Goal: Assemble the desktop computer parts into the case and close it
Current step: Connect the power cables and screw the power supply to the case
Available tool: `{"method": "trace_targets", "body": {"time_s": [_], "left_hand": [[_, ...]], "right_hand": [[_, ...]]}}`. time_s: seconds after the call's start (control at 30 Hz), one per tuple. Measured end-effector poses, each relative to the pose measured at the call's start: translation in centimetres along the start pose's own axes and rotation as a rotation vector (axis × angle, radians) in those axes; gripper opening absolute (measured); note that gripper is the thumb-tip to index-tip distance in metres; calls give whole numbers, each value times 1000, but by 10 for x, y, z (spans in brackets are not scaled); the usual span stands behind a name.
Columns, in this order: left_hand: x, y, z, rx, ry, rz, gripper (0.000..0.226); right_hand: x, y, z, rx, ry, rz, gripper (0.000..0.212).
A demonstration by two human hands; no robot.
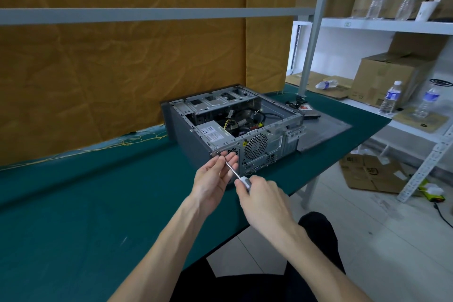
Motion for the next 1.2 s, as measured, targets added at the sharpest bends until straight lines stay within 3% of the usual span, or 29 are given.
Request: {"method": "trace_targets", "body": {"time_s": [0.07, 0.23, 0.4, 0.47, 0.57, 0.67, 0.77, 0.87, 0.97, 1.2], "left_hand": [[0, 0, 0, 4, -7, 3, 26], [0, 1, 0, 33, 2, -6, 25], [-7, 5, 0, 116, 42, -38, 25], [-12, 3, -7, 434, 159, -61, 30], [-18, 7, -29, 1117, 505, -103, 44], [-6, 32, -48, 1329, 763, -41, 49], [31, 83, -43, 1444, 915, 97, 43], [96, 128, -24, 1503, 854, 250, 24], [178, 154, 1, 1688, 648, 382, 37], [301, 169, 25, 1856, 644, 315, 51]], "right_hand": [[0, -2, 7, -85, -49, -43, 37], [19, 1, -5, 165, 69, 217, 49], [25, -2, -10, 282, 100, 283, 51], [20, -2, -10, 262, 68, 259, 54], [21, -16, -27, 197, 10, 175, 54], [41, -55, -75, 382, 69, 124, 49], [82, -94, -136, 565, 242, -6, 38], [134, -98, -189, 759, 403, -48, 36], [195, -79, -229, 831, 485, -69, 35], [345, 2, -275, 612, 449, 68, 35]]}}
Point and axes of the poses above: each hand's wrist, its own x-axis towards the middle knuckle, its own y-axis out of the palm, z = x × y, the point moved 4 cm from there along x, towards the middle knuckle, and after that the axes turned 4 degrees about -x, right-handed, at the moved point
